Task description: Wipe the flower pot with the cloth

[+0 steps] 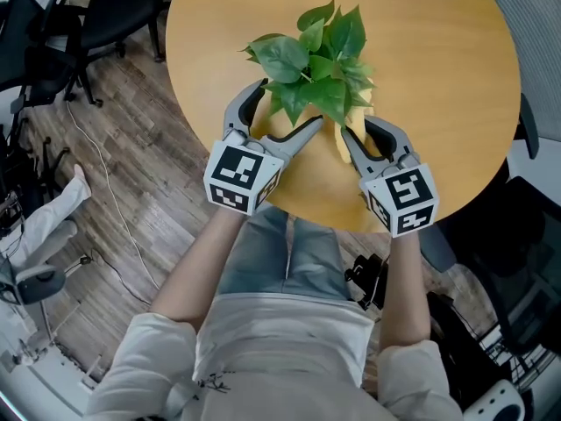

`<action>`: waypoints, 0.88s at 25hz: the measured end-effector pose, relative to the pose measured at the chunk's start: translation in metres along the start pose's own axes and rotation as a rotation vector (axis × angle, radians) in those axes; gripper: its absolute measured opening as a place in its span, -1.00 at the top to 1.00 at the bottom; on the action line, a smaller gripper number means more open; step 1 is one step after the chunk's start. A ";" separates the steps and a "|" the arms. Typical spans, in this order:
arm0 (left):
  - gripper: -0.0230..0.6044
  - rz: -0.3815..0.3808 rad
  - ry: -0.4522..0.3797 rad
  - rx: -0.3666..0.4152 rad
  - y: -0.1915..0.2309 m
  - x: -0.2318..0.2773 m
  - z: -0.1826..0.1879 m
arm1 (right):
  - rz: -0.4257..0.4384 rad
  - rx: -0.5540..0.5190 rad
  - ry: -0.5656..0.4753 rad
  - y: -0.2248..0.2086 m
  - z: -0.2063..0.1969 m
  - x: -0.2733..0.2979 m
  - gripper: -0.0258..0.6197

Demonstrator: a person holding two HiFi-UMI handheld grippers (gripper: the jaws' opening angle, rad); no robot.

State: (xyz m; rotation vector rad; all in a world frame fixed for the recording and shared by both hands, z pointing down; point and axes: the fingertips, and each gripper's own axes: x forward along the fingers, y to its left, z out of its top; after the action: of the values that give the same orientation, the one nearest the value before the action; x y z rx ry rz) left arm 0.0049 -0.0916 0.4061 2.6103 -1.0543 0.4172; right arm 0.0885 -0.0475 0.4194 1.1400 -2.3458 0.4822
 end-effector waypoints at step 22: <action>0.77 -0.067 0.013 -0.015 -0.040 -0.102 0.060 | -0.035 0.033 -0.057 0.049 0.065 -0.093 0.63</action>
State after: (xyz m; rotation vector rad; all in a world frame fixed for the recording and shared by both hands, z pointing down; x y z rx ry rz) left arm -0.0275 -0.0228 0.3069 2.6183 -0.9588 0.4086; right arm 0.0811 0.0073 0.3086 1.2237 -2.3702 0.4837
